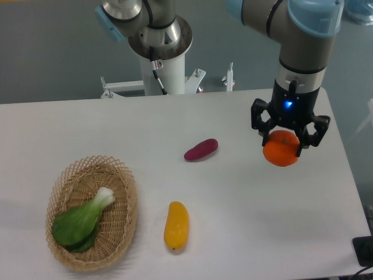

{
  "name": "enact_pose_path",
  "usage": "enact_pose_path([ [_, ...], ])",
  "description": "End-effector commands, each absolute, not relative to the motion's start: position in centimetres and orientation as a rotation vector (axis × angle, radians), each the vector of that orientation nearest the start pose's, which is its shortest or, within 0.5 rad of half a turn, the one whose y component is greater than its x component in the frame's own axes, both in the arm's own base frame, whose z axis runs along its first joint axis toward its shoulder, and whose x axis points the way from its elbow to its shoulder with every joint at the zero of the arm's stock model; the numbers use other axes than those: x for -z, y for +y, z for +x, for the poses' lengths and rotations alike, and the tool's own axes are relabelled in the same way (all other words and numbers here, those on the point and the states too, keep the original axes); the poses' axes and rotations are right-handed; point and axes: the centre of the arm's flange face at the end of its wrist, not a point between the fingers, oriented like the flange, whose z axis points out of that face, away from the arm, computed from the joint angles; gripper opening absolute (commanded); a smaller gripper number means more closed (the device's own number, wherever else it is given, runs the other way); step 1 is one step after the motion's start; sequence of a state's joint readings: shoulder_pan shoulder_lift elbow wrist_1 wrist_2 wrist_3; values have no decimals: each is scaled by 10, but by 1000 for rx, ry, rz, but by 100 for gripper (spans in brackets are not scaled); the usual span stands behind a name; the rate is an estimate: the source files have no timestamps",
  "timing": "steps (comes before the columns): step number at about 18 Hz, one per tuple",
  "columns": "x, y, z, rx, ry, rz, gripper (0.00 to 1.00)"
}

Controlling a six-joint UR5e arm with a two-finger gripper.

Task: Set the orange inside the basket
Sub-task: 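Hold the orange in the gripper and lift it slightly, then carry the held orange across the table over the wicker basket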

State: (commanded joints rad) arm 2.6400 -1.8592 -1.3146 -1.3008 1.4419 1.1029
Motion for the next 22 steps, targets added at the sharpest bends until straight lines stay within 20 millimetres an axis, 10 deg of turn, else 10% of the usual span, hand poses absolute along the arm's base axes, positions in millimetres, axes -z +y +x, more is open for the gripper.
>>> enact_pose_path([
  [11,-479,450,-469,-201,12,-2900,71],
  [22,-459,560,-344,-176,-310,-2767,71],
])
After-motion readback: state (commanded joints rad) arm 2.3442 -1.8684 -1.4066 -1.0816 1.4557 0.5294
